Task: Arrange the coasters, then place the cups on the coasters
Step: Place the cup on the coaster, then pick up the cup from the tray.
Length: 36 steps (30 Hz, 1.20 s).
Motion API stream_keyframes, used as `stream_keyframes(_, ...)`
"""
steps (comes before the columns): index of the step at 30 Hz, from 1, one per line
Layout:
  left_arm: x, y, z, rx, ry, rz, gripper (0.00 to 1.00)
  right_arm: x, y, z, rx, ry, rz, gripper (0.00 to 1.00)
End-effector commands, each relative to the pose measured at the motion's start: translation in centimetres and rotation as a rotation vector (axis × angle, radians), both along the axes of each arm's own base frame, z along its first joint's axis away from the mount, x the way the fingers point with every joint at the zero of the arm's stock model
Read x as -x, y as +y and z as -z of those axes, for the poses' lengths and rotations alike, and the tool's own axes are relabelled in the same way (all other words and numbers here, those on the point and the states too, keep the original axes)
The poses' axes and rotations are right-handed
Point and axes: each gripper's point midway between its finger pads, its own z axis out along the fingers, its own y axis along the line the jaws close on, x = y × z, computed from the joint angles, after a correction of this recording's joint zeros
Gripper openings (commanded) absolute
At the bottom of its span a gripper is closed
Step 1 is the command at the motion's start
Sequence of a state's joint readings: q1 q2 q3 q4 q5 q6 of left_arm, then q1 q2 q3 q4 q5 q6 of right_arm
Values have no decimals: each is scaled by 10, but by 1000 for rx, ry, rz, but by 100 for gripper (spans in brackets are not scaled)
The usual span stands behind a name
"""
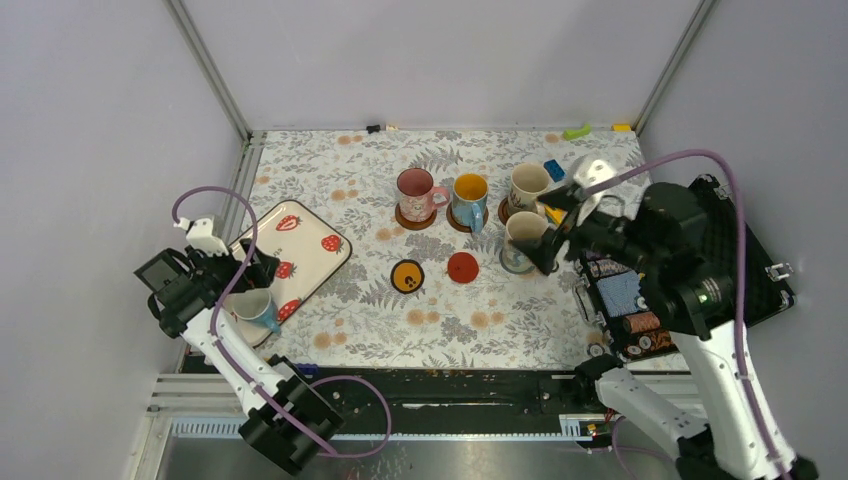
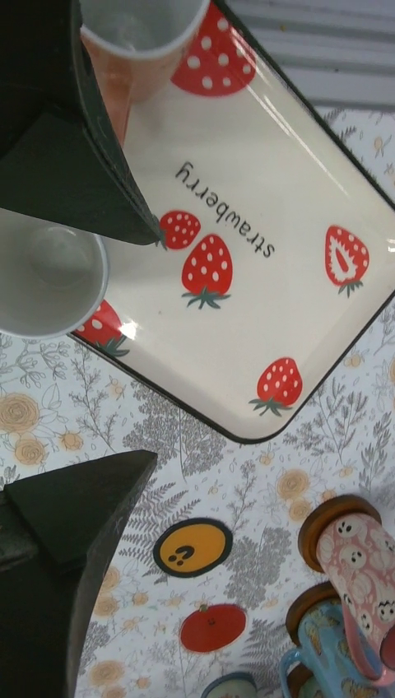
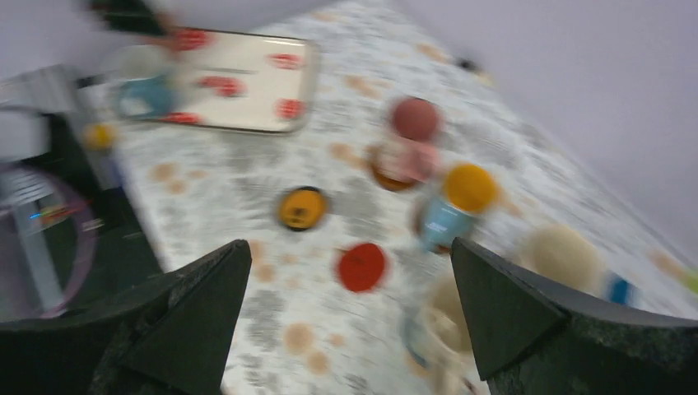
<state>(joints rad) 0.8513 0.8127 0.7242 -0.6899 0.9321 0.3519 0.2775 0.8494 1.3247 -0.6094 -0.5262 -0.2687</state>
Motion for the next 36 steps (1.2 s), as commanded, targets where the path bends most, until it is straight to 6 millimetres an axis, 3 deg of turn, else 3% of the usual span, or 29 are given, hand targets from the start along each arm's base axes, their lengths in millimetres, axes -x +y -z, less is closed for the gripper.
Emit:
stream_keyframes(1,-6,29,-27,-149,-7,-50,99,41,81,55,43,218,-351,100)
stream_keyframes(7,2,60,-16,-235,153,-106,99,64,132,137,184,436,-608,100)
stream_keyframes(11,15,85,2,-295,271,-200,99,86,158,181,290,497,-728,100)
stream_keyframes(13,20,86,8,-308,296,-205,99,101,163,196,358,487,-792,100)
stream_keyframes(18,12,63,17,-284,292,-54,99,134,165,217,448,480,-902,100)
stream_keyframes(21,0,54,33,-302,367,31,99,143,166,228,480,478,-929,100)
stream_keyframes(25,-17,65,51,-330,463,-15,99,145,166,233,493,490,-932,100)
stream_keyframes(31,-26,74,38,-313,436,-109,99,143,166,235,495,474,-920,100)
stream_keyframes(36,-13,67,24,-404,344,-107,99,139,169,242,509,498,-902,100)
